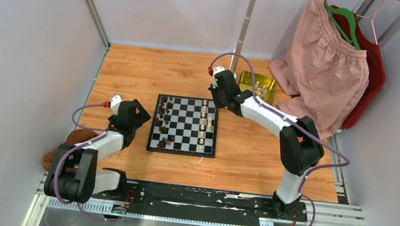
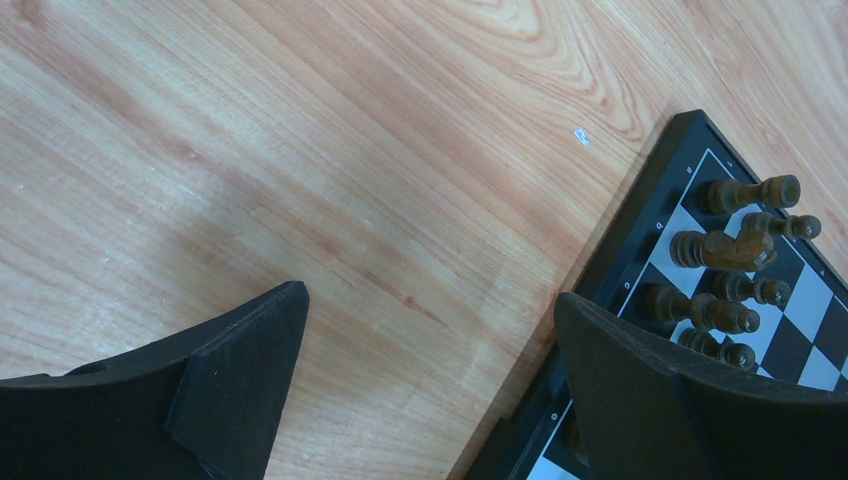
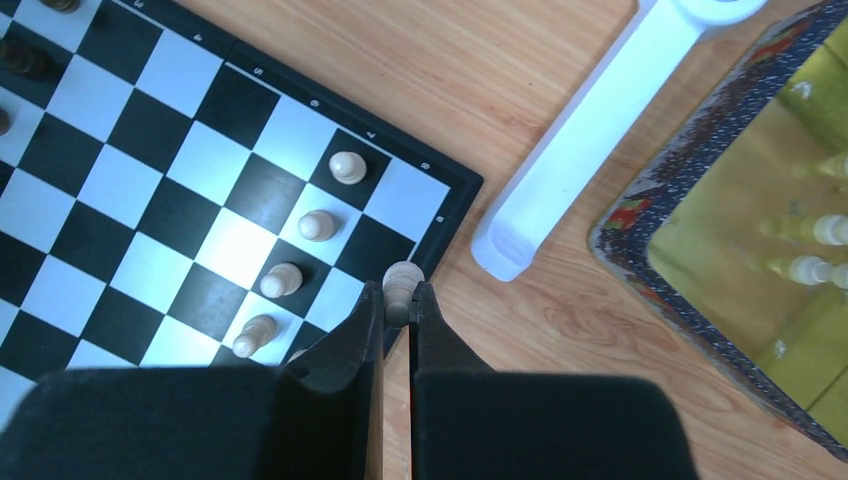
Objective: Set up the chess pieces on the board
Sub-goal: Place the chess piece on the chessboard, then pick up the chess piece from the storage box.
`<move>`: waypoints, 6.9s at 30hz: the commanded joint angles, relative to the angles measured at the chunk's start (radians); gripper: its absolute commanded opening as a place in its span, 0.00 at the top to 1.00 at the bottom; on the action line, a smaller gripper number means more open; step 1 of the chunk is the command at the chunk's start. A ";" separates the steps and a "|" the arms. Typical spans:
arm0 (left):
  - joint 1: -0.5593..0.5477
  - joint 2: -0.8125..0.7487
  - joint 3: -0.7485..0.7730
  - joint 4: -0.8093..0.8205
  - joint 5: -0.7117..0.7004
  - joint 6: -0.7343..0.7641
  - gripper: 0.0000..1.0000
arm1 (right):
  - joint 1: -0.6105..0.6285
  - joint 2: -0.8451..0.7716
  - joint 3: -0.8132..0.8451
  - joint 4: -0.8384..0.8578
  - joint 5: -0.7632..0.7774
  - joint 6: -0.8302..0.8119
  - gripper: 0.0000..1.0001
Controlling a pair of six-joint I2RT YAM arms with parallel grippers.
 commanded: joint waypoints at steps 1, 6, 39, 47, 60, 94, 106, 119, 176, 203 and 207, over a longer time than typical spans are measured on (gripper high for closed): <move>-0.009 -0.012 0.003 0.018 -0.008 0.013 0.00 | 0.024 0.017 -0.025 0.015 -0.041 0.034 1.00; -0.009 -0.008 0.005 0.018 -0.008 0.013 0.00 | 0.023 0.018 -0.051 0.027 -0.095 0.036 1.00; -0.011 -0.009 0.005 0.018 -0.009 0.016 0.00 | 0.023 0.077 -0.065 0.019 -0.192 -0.063 1.00; -0.012 -0.009 0.004 0.018 -0.010 0.015 0.00 | 0.024 0.063 -0.068 0.019 -0.203 -0.063 0.74; -0.014 -0.013 0.003 0.018 -0.011 0.016 0.00 | 0.024 -0.023 -0.024 -0.013 -0.190 -0.063 0.68; -0.015 -0.001 0.012 0.016 -0.010 0.020 0.00 | -0.384 0.172 0.186 0.010 0.174 0.032 0.68; -0.015 0.001 0.014 0.017 -0.007 0.020 0.00 | -0.411 0.248 0.225 0.025 0.163 0.002 0.67; -0.017 0.003 0.016 0.018 -0.007 0.022 0.00 | -0.439 0.267 0.235 0.028 0.132 -0.009 0.65; -0.018 0.006 0.015 0.017 -0.008 0.023 0.00 | -0.457 0.269 0.246 0.020 0.064 -0.010 1.00; -0.018 0.001 0.014 0.017 -0.010 0.022 0.00 | -0.353 0.085 0.212 0.011 0.018 -0.063 1.00; -0.018 -0.001 0.012 0.018 -0.011 0.022 0.00 | -0.294 0.062 0.211 -0.017 0.004 -0.063 1.00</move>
